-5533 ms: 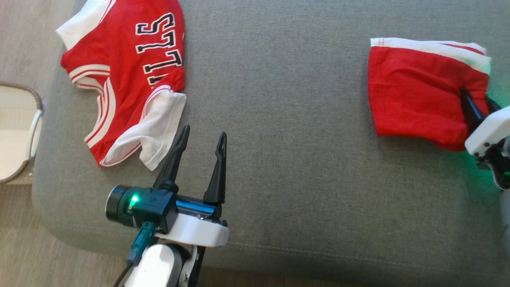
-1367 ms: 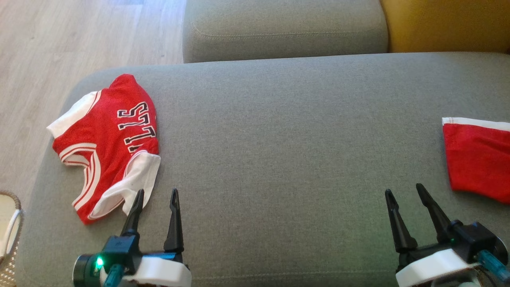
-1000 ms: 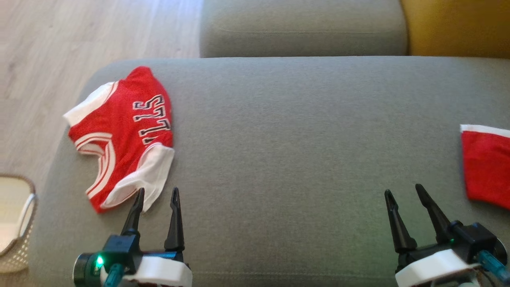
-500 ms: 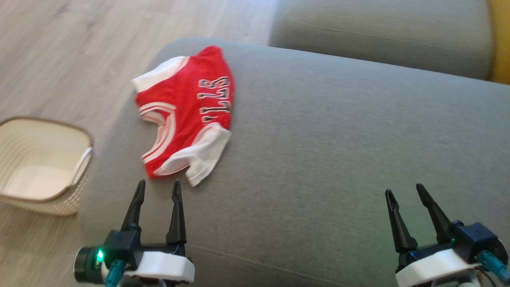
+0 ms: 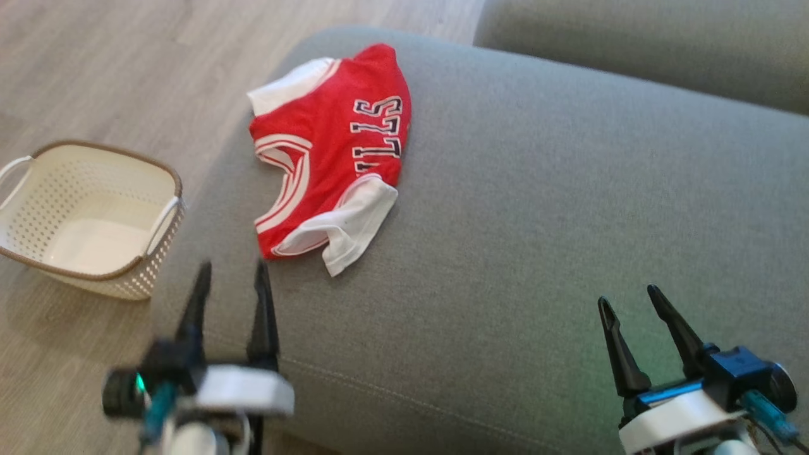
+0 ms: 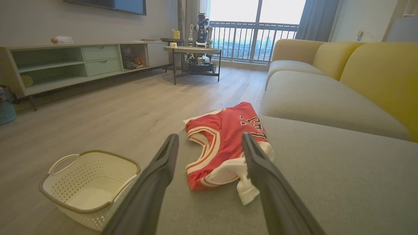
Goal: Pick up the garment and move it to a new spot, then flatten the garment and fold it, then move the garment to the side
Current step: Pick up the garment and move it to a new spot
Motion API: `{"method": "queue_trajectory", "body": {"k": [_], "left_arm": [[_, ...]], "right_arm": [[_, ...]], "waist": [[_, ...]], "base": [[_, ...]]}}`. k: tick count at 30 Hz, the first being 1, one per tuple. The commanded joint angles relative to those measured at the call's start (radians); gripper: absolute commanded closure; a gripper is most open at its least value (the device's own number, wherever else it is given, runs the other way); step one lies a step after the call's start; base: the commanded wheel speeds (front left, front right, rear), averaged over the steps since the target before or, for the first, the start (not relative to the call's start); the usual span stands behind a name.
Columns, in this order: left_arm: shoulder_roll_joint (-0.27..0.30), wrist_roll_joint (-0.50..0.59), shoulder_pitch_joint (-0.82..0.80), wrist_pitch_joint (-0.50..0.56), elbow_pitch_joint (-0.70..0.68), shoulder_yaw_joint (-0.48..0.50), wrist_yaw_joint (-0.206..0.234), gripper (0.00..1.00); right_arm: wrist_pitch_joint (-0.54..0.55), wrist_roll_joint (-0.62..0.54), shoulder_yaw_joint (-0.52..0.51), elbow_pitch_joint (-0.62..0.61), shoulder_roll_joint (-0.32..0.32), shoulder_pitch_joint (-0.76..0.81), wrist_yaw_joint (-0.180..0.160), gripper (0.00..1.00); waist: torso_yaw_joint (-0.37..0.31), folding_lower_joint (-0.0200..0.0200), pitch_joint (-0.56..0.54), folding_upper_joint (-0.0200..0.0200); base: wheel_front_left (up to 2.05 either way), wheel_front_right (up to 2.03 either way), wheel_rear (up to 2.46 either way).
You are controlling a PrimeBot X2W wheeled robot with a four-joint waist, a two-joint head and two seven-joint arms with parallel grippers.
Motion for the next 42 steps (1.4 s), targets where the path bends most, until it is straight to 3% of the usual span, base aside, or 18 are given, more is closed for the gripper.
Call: {"method": "queue_trajectory", "body": {"k": [1,6,12,23,30,37,38,39,40,42], "left_arm": [[-0.005,-0.009,-0.116,-0.005,-0.023,0.049,-0.013,0.0],[0.011,-0.042,-0.315,0.002,0.146,0.08,-0.089,0.0],[0.063,-0.107,-0.647,0.162,0.402,0.106,-0.181,0.0],[0.123,-0.198,-1.048,0.317,0.846,0.134,-0.262,0.0],[0.124,-0.237,-1.109,0.35,1.039,0.104,-0.286,0.0],[0.126,-0.253,-1.129,0.34,1.14,0.063,-0.29,0.0],[0.131,-0.25,-1.125,0.338,1.154,0.054,-0.29,0.03],[0.129,-0.251,-1.124,0.335,1.163,0.045,-0.29,0.65],[0.128,-0.253,-1.124,0.329,1.165,0.036,-0.29,0.96],[0.133,-0.259,-1.123,0.302,1.163,0.017,-0.29,1.0]], "right_arm": [[-0.01,-0.016,0.021,-0.032,-0.01,-0.058,0.0,0.0],[-0.01,-0.058,0.027,-0.033,-0.01,-0.093,0.0,0.0],[-0.01,-0.109,0.046,-0.04,-0.01,-0.166,0.0,0.0],[-0.01,-0.153,0.053,-0.052,-0.054,-0.301,0.0,0.0],[-0.01,-0.155,0.06,-0.068,-0.057,-0.34,0.0,0.0],[-0.01,-0.158,0.064,-0.068,-0.056,-0.355,0.0,0.0],[-0.01,-0.157,0.065,-0.07,-0.055,-0.362,0.0,0.0],[-0.01,-0.156,0.064,-0.07,-0.054,-0.366,0.0,0.0],[-0.01,-0.155,0.063,-0.07,-0.053,-0.37,0.0,0.0],[-0.01,-0.154,0.062,-0.066,-0.051,-0.373,0.0,0.0]], "waist": [[-0.021,0.0,0.04,0.0],[-0.067,0.0,0.112,0.0],[-0.125,0.0,0.221,0.0],[-0.196,0.0,0.418,0.0],[-0.224,0.0,0.479,0.0],[-0.235,0.0,0.501,0.0],[-0.24,0.0,0.506,0.0],[-0.241,0.0,0.506,0.0],[-0.242,0.0,0.505,0.0],[-0.244,0.0,0.498,0.0]], "base": [[0.0,0.0,0.0],[0.0,0.0,0.0],[0.0,0.0,0.0],[0.0,0.0,0.0],[0.0,0.0,0.0],[0.0,0.0,0.0],[0.0,0.0,0.0],[0.0,0.0,0.0],[0.0,0.0,0.0],[0.0,0.0,0.0]]}}
